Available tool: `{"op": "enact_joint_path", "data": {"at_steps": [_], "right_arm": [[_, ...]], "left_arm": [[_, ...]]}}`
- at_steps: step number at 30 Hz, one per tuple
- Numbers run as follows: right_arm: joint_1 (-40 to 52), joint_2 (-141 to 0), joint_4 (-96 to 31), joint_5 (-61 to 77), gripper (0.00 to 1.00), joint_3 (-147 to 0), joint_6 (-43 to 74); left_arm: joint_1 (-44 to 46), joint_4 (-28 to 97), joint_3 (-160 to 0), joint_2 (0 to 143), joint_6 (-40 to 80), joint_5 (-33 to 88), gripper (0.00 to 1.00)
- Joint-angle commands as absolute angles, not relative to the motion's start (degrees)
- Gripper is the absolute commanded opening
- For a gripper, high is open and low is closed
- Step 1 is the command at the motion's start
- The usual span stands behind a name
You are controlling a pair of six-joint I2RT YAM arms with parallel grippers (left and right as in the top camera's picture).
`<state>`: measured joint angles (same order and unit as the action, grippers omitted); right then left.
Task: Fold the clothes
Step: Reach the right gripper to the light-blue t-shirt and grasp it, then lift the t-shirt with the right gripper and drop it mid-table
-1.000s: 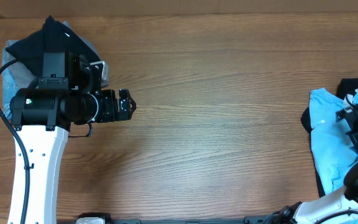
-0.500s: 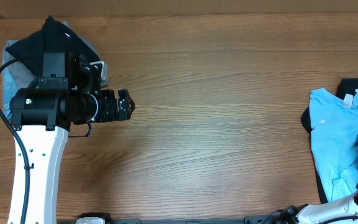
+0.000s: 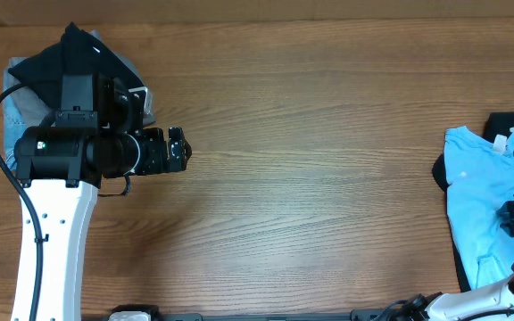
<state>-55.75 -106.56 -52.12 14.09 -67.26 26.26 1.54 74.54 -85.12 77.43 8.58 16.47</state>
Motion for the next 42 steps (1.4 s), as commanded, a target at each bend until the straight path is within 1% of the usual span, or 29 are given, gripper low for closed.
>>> {"op": "enact_joint_path", "data": {"at_steps": [1,3,5,9,13,15,16,17,21,23,25,27,28,29,31,34,35,36,38,39,42], "right_arm": [[-55.6,-102.1,-52.1,19.5,0.22,-70.1,23.7],[-55.6,-100.1,-51.9,21.2,0.17,-70.2,22.6],[-55.6,-98.2,-51.6,23.6,0.14,-70.2,22.1],[-55.5,-95.4,-51.5,32.2,0.04,-70.2,19.2],[-55.2,-92.5,-51.0,43.5,0.04,-70.5,15.2],[-53.7,-89.6,-50.6,55.2,0.04,-72.6,8.8],[-52.9,-88.6,-51.4,57.6,0.04,-73.9,7.9],[-52.1,-87.7,-52.1,58.9,0.04,-75.0,7.2],[-43.1,-81.9,-56.3,59.1,0.04,-84.7,7.1],[-34.7,-79.4,-57.4,55.6,0.04,-92.3,10.1],[-28.1,-78.4,-57.3,52.7,0.04,-96.6,12.7],[-19.1,-78.1,-57.1,48.9,0.04,-101.2,15.1],[-11.9,-78.2,-56.6,45.6,0.04,-103.7,16.6],[-6.7,-78.2,-55.8,43.5,0.04,-104.6,17.6],[6.8,-78.5,-53.3,37.4,0.04,-104.7,20.3],[28.6,-82.5,-52.8,28.3,0.04,-104.7,21.3],[32.4,-83.6,-52.8,27.2,0.07,-104.7,21.3],[38.9,-85.8,-53.5,23.9,0.29,-104.7,21.3],[42.5,-87.2,-54.4,20.1,0.46,-104.7,21.3],[44.7,-88.3,-56.0,15.1,0.64,-104.7,21.8],[44.2,-88.1,-57.6,11.0,0.7,-104.7,22.6]], "left_arm": [[2.0,74.3,-86.7,77.5,7.3,15.9,1.0],[2.0,74.2,-86.7,77.5,7.3,15.9,1.0],[2.0,74.1,-86.7,77.5,7.3,15.9,1.0],[2.0,74.1,-86.7,77.5,7.3,15.9,1.0],[2.0,74.1,-86.7,77.5,7.3,16.1,1.0],[2.0,74.1,-86.7,77.5,7.5,16.8,1.0],[2.0,74.1,-86.7,77.5,7.7,17.1,1.0],[1.9,73.9,-86.7,77.5,7.7,17.7,1.0],[1.9,74.5,-88.9,77.5,8.0,17.8,1.0],[1.9,75.0,-91.3,77.5,8.0,17.8,1.0],[1.9,75.0,-94.0,77.5,9.1,17.8,1.0],[1.8,75.4,-97.4,77.5,9.4,17.7,1.0],[1.8,75.8,-99.4,77.5,9.4,17.3,1.0],[1.8,76.3,-101.4,77.5,9.4,16.7,1.0],[1.8,77.5,-105.4,77.5,9.4,14.2,1.0],[1.8,80.1,-113.5,77.5,9.4,7.8,1.0],[1.8,80.6,-115.1,77.5,9.4,6.5,1.0],[1.8,81.4,-117.6,77.5,9.4,4.4,1.0],[1.8,82.7,-120.4,77.5,9.4,2.0,1.0],[1.8,83.7,-122.5,77.4,9.4,0.8,1.0],[1.8,84.4,-124.6,77.4,8.7,0.6,1.0]]}}
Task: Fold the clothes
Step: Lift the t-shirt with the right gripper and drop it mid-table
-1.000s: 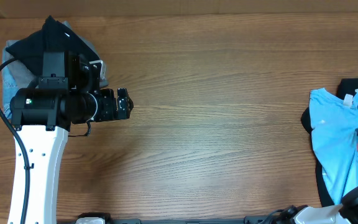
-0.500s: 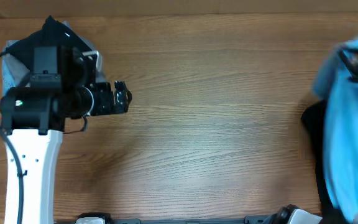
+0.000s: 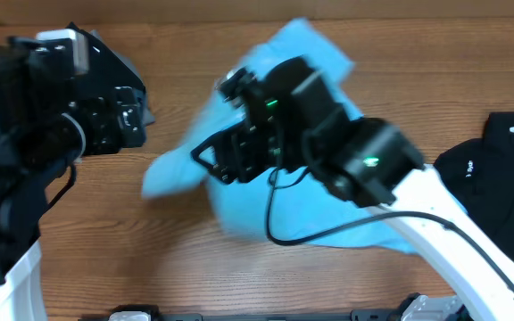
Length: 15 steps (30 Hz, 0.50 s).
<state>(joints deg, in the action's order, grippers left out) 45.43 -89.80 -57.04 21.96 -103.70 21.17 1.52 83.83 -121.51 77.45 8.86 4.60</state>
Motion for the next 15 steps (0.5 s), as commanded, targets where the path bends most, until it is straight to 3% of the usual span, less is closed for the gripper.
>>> {"op": "enact_joint_path", "data": {"at_steps": [1,11,15], "right_arm": [[43.1,-87.4,-58.0,9.7,0.73,-104.8,22.6],[25.6,-71.4,-64.2,4.9,0.85,-104.8,22.5],[15.2,-69.4,-73.2,-1.2,0.94,-104.7,25.6]], "left_arm": [[1.8,84.3,-124.7,77.4,8.8,0.7,1.0],[4.7,88.2,-124.6,86.2,6.8,8.4,1.0],[7.6,89.8,-124.6,91.2,6.9,7.5,1.0]]}}
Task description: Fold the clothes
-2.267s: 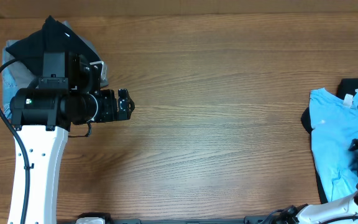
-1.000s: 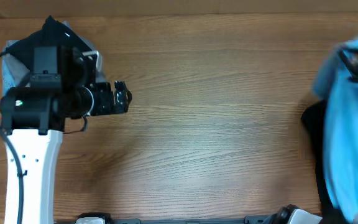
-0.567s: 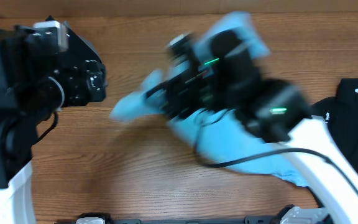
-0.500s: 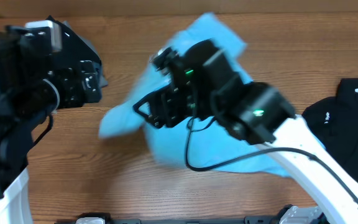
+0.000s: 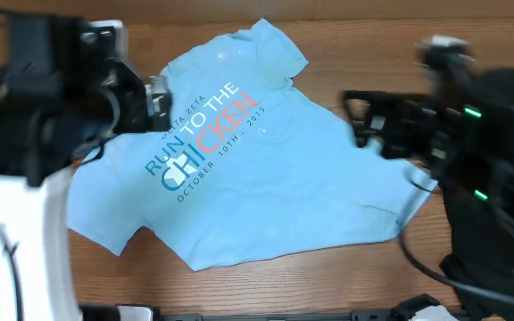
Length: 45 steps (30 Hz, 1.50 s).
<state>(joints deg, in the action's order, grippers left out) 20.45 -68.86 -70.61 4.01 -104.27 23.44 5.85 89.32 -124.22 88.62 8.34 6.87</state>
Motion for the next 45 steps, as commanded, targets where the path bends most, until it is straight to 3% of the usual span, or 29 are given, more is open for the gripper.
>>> {"op": "enact_joint_path", "data": {"at_steps": [1,8,14,21,27,32,36,38,45], "right_arm": [[10.8,-70.2,-76.0,-1.6,0.94,-104.1,25.6],[-4.8,-81.0,-83.9,-1.3,0.96,-97.7,25.0],[-15.1,-96.7,-83.5,6.7,0.99,-94.9,17.2],[-20.3,-112.4,-83.7,7.0,0.92,-92.1,14.7],[-19.8,-114.3,-73.3,11.0,0.9,-79.8,14.2],[-19.6,-114.3,-61.0,13.0,0.75,-69.6,16.7],[-19.6,-114.2,-55.5,17.9,0.5,-66.0,16.7],[-19.6,-114.0,-54.3,17.9,0.33,-66.6,16.7],[-19.6,-111.0,-53.8,19.5,0.05,-79.4,16.1]], "left_arm": [[8.3,89.6,-124.6,91.8,6.9,7.5,1.0],[10.6,88.7,-126.4,90.2,6.8,6.8,1.0],[10.6,91.3,-126.5,89.1,6.8,6.6,1.0],[10.6,91.5,-126.5,89.1,6.2,3.7,1.0],[10.6,90.8,-126.5,89.2,6.2,3.7,1.0],[10.6,90.1,-126.5,89.2,6.2,3.6,1.0],[10.6,90.1,-126.5,89.2,6.2,3.6,1.0],[10.6,89.8,-126.5,89.2,6.2,3.6,1.0],[10.6,89.2,-126.5,89.3,6.2,3.6,1.0]]}}
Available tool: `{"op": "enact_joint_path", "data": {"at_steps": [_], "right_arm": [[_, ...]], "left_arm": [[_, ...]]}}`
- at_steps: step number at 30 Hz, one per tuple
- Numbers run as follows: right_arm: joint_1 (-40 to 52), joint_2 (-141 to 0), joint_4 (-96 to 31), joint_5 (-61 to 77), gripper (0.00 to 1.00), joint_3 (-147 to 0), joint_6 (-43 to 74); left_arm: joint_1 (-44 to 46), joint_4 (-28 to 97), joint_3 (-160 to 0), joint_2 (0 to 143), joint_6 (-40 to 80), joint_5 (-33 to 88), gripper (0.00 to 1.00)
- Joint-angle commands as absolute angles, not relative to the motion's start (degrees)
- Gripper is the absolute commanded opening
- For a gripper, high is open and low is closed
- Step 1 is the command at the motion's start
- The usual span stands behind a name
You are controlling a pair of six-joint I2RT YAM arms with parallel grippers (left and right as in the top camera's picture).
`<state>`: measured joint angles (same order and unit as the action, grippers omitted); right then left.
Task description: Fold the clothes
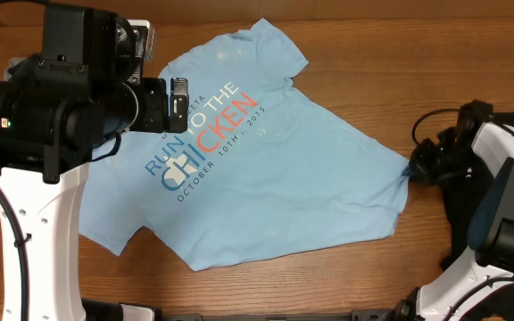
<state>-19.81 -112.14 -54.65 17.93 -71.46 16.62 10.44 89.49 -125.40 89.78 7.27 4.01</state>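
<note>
A light blue T-shirt [275,169] lies spread front-up across the middle of the table, its print reading "RUN TO THE CHICKEN". My left gripper [178,105] hovers over the shirt's upper left part, beside the print; whether its fingers are apart does not show. My right gripper [415,169] is at the shirt's right corner, where the cloth draws to a point into its fingers, which look shut on it.
A black garment lies at the right edge under my right arm. My left arm's big body [52,116] covers the table's upper left corner. Bare wood [400,53] shows at the back right and along the front.
The shirt lies much as it did, though its right corner sits a little further left. My right arm, then blurred over the shirt's right side, now has its gripper at that corner. My left gripper barely moved.
At first the table's middle was bare, with the blue shirt in a pile at the right and my left gripper at the left. Then my right arm held the shirt bunched over the middle. It then lay spread out flat, as it does now.
</note>
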Motion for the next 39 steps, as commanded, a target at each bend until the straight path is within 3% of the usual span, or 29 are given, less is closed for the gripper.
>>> {"op": "enact_joint_path", "data": {"at_steps": [1,7,8,9,14,26,30,35,39], "right_arm": [[-19.6,-110.6,-53.7,19.7,0.04,-83.9,16.1],[-19.6,-110.5,-47.7,19.6,0.04,-101.9,16.1],[-19.6,-110.5,-45.4,19.6,0.39,-102.7,16.1],[-19.6,-110.5,-43.7,19.6,1.0,-102.8,16.1],[-19.6,-110.5,-48.7,19.6,1.0,-102.8,16.1],[-15.5,-108.0,-78.8,19.7,1.0,-100.2,14.9],[-11.3,-108.0,-76.2,19.6,0.91,-91.5,16.5],[-7.3,-108.0,-66.6,19.8,0.68,-78.6,22.3],[-6.8,-108.0,-58.5,19.6,0.69,-69.7,26.7]], "left_arm": [[10.6,89.2,-126.5,89.3,6.2,3.6,1.0],[10.6,88.4,-126.5,89.3,6.3,3.6,1.0],[10.6,88.4,-126.5,89.3,6.3,3.6,1.0],[10.6,88.5,-126.5,89.3,6.3,3.6,1.0],[10.6,88.7,-126.5,89.3,6.2,3.6,1.0],[10.6,94.7,-126.4,91.5,6.2,0.9,1.0],[10.6,96.2,-126.4,92.3,6.2,1.1,1.0],[10.6,96.6,-126.0,92.7,6.2,0.6,1.0],[10.6,96.8,-126.0,93.1,6.2,0.6,1.0]]}}
